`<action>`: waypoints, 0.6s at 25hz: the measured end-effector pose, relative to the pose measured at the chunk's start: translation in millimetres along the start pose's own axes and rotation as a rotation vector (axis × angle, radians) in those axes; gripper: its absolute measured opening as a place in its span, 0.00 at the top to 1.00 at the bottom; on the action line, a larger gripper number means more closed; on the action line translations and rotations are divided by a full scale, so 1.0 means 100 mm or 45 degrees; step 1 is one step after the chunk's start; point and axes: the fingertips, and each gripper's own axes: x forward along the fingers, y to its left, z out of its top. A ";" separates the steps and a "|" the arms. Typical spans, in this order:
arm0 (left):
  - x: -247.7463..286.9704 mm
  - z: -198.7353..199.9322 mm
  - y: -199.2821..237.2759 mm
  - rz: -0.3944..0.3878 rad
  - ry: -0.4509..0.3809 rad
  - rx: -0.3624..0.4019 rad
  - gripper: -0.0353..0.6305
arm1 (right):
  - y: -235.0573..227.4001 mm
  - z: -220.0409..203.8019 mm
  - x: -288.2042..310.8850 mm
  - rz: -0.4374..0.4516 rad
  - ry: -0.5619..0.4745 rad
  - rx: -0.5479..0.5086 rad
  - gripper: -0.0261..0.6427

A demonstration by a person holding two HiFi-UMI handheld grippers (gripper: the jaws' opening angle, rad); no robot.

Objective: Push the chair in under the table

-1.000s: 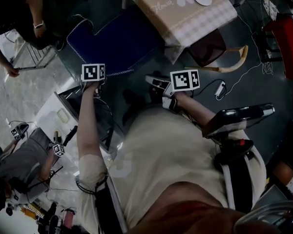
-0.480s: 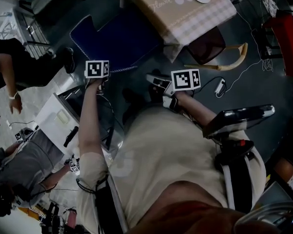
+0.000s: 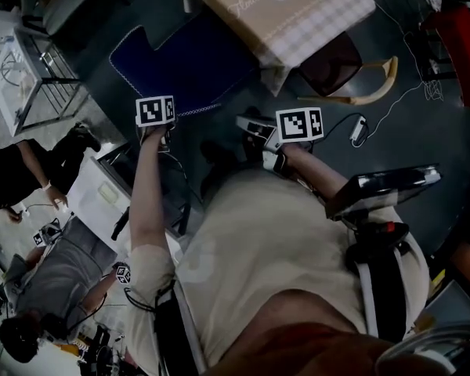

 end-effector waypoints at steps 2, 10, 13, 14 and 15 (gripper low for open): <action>-0.01 0.02 0.00 0.004 -0.009 -0.017 0.65 | 0.01 -0.01 0.02 0.003 0.010 -0.007 0.94; 0.06 0.12 -0.11 -0.002 -0.035 -0.033 0.66 | -0.03 0.06 -0.03 -0.026 -0.009 -0.021 0.94; 0.05 0.12 -0.11 0.007 -0.038 -0.065 0.66 | -0.08 0.08 -0.08 -0.029 -0.018 0.005 0.94; 0.05 0.13 -0.10 0.008 -0.051 -0.104 0.67 | -0.10 0.08 -0.09 -0.028 -0.018 0.014 0.94; 0.05 0.13 -0.09 0.008 -0.075 -0.163 0.69 | -0.10 0.08 -0.10 -0.026 -0.018 0.018 0.94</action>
